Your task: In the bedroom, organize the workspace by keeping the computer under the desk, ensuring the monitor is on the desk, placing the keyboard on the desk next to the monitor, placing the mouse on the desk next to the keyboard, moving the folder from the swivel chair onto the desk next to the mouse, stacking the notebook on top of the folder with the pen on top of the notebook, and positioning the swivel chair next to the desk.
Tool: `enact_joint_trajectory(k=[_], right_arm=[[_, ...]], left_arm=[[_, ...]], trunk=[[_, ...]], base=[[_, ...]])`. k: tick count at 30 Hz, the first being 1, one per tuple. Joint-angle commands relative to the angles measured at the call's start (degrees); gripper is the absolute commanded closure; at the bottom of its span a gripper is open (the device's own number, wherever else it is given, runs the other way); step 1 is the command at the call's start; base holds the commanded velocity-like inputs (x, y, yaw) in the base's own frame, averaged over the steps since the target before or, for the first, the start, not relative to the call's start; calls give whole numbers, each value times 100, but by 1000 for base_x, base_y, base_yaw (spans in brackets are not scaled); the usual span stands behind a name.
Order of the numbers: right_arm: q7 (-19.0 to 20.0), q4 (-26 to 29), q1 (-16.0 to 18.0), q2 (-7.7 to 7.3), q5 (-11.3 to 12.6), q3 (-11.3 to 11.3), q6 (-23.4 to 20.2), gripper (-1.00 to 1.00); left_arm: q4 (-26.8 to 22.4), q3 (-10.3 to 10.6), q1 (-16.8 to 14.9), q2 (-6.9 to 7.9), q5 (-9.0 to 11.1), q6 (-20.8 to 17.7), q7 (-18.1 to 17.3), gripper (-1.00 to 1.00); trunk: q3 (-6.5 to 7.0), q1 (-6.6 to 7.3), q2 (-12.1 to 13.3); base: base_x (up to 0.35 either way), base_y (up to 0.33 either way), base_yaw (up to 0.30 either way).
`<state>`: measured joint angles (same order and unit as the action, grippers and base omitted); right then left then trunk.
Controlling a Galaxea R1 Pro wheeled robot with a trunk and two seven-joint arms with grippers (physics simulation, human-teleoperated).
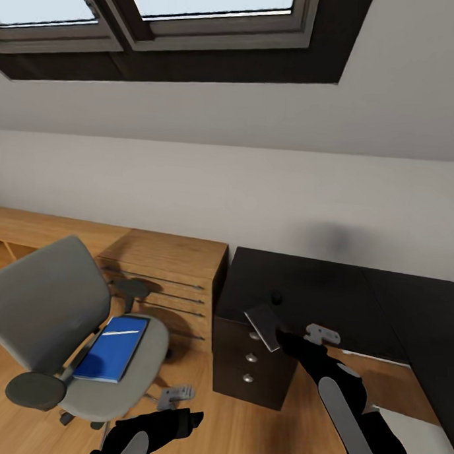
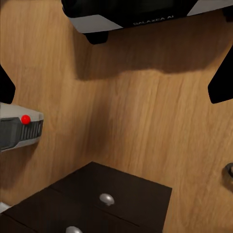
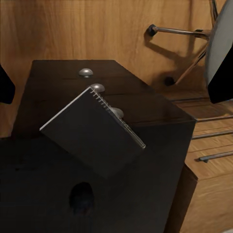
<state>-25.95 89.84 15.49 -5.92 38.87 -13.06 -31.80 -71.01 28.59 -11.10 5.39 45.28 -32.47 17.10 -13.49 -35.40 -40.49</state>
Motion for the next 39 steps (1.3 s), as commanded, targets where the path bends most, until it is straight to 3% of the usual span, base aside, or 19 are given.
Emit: enact_joint_trajectory(k=[1,15,22,39], right_arm=[[-59,8,6,-5,53,-12,-5,-100],[-49,-125,28,-6,34,-10,-8,-100],[-42,-760,223,-6,27,-12,12,-100],[-46,-927,325,-14,16,4,40,-100]], left_arm=[[-9,15,-6,6,60,-5,57,-100],[-9,8,-6,11,60,-5,57,-100],[-9,-24,-6,14,60,-5,62,-100],[-17,-37,-6,21,60,-5,58,-100]], trunk=[[-9,-5,-7],[-9,-5,-7],[-9,-5,-7],[-9,-5,-7]], base=[[321,0,0],[261,0,0],[37,0,0],[33,0,0]])
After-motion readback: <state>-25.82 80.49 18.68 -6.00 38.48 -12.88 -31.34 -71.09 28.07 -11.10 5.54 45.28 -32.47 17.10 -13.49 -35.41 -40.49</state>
